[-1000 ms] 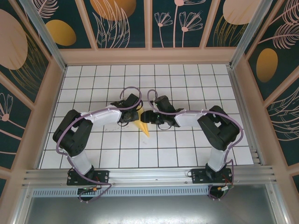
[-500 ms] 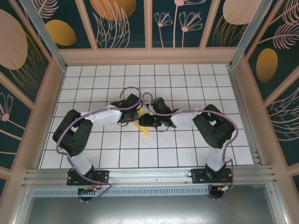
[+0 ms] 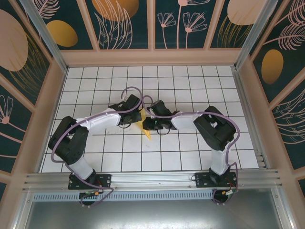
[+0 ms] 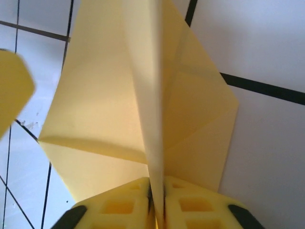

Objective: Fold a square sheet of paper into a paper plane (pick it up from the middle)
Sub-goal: Move the paper plane to the center of the table.

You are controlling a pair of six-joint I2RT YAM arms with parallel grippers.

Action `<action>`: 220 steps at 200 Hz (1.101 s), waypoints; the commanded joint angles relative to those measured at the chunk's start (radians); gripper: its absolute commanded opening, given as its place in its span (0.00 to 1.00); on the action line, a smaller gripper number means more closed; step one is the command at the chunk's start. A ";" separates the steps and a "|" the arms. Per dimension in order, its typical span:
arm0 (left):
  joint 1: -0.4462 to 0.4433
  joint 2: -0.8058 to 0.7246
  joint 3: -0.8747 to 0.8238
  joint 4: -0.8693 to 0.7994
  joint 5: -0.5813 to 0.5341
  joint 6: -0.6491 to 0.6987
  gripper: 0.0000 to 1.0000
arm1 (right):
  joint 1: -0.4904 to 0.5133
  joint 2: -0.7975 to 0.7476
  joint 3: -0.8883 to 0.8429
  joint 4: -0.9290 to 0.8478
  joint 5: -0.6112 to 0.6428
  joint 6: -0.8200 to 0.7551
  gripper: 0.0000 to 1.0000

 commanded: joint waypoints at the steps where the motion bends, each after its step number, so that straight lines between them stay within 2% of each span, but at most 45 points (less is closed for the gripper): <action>1: 0.007 -0.088 -0.023 0.042 -0.014 -0.009 0.24 | 0.004 -0.045 0.025 -0.069 0.093 -0.019 0.10; 23: 0.008 -0.194 -0.075 0.086 -0.066 -0.031 0.27 | -0.002 -0.108 0.042 -0.144 0.229 -0.024 0.07; 53: 0.008 -0.308 -0.132 0.101 -0.186 -0.062 0.31 | -0.007 -0.148 0.085 -0.281 0.496 -0.005 0.04; 73: 0.008 -0.351 -0.161 0.103 -0.232 -0.077 0.31 | -0.027 -0.123 0.113 -0.348 0.568 0.029 0.05; 146: 0.008 -0.413 -0.214 0.107 -0.284 -0.104 0.31 | -0.035 0.030 0.186 -0.386 0.510 0.049 0.08; 172: 0.008 -0.430 -0.225 0.110 -0.297 -0.104 0.32 | -0.037 0.038 0.181 -0.388 0.504 0.056 0.16; 200: 0.007 -0.432 -0.225 0.112 -0.304 -0.101 0.32 | -0.037 0.015 0.189 -0.395 0.499 0.048 0.18; 220: 0.008 -0.428 -0.227 0.113 -0.305 -0.102 0.32 | -0.037 -0.022 0.212 -0.417 0.502 0.039 0.30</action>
